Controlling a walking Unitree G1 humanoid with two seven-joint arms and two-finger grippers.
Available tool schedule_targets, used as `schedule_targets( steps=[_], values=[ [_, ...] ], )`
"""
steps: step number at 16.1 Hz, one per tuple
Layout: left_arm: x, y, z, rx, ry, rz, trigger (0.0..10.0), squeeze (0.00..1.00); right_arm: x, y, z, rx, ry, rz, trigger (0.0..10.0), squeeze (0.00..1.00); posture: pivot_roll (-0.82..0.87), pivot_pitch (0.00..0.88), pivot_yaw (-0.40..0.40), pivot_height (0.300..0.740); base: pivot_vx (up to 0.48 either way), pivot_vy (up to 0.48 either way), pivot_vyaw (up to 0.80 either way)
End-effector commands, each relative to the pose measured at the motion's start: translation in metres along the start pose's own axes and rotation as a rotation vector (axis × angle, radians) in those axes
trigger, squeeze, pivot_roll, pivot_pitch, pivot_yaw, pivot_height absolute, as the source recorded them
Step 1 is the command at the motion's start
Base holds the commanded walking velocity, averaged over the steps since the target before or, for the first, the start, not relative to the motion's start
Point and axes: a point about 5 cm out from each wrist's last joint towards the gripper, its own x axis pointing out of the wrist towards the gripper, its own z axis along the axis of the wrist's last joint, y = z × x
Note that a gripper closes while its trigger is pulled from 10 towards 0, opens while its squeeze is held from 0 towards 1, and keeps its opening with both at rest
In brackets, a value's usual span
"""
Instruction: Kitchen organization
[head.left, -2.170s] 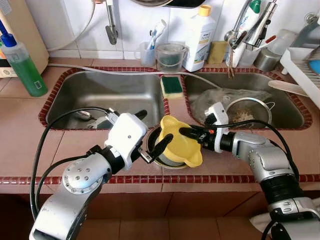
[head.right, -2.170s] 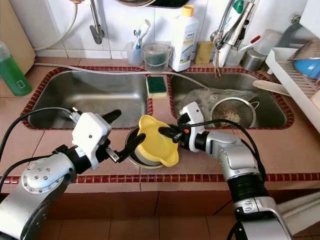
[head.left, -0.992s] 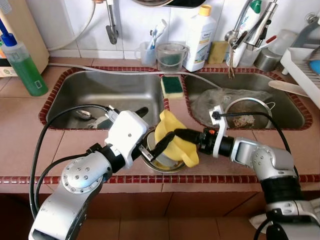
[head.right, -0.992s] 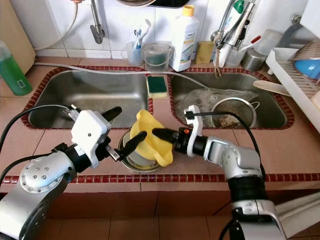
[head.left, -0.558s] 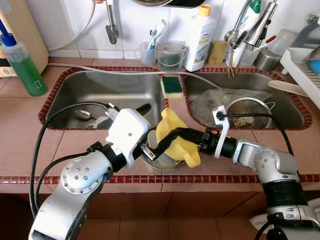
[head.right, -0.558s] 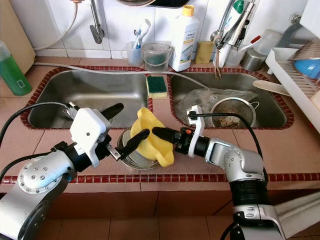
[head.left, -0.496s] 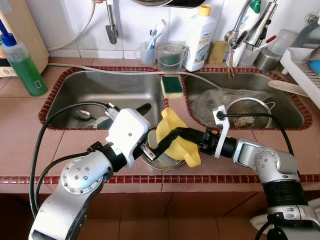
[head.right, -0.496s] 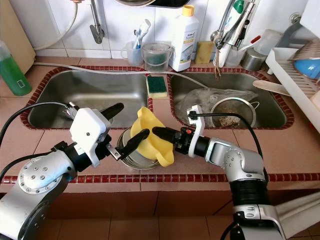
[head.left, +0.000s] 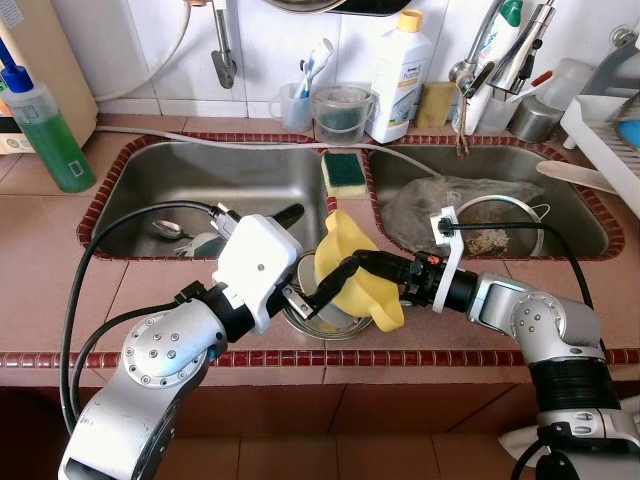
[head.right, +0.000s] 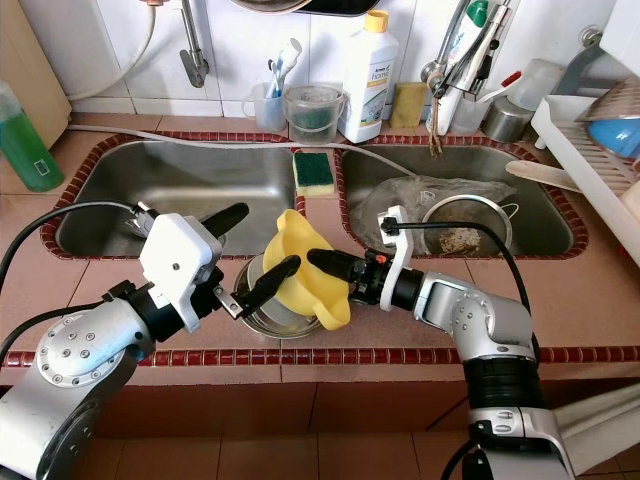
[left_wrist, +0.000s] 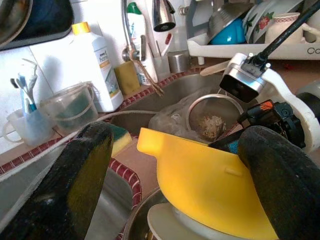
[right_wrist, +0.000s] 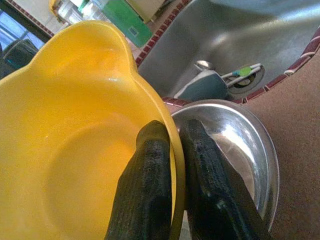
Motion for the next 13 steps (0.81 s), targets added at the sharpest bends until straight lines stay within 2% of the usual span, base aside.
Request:
schedule_targets(
  steps=[1, 7, 11, 13],
  values=[
    [0.001, -0.001, -0.009, -0.015, 0.053, 0.005, 10.0, 0.0, 0.005, 0.02, 0.021, -0.039, -0.079, 0.139, 10.0, 0.0, -0.03, 0.105, -0.041, 0.74, 0.0, 0.0, 0.0],
    [0.002, -0.001, -0.008, -0.015, 0.051, 0.006, 10.0, 0.0, 0.002, 0.036, 0.046, -0.004, -0.23, 0.262, 10.0, 0.0, -0.03, 0.105, -0.043, 0.74, 0.0, 0.0, 0.0],
    [0.002, -0.001, -0.008, -0.016, 0.05, 0.01, 10.0, 0.0, -0.002, 0.037, 0.057, -0.001, -0.288, 0.261, 10.0, 0.0, -0.03, 0.107, -0.044, 0.74, 0.0, 0.0, 0.0],
    [0.002, 0.0, -0.009, -0.016, 0.049, 0.012, 10.0, 0.0, -0.006, 0.036, 0.07, -0.023, -0.368, 0.233, 10.0, 0.0, -0.03, 0.106, -0.043, 0.74, 0.0, 0.0, 0.0]
  ],
)
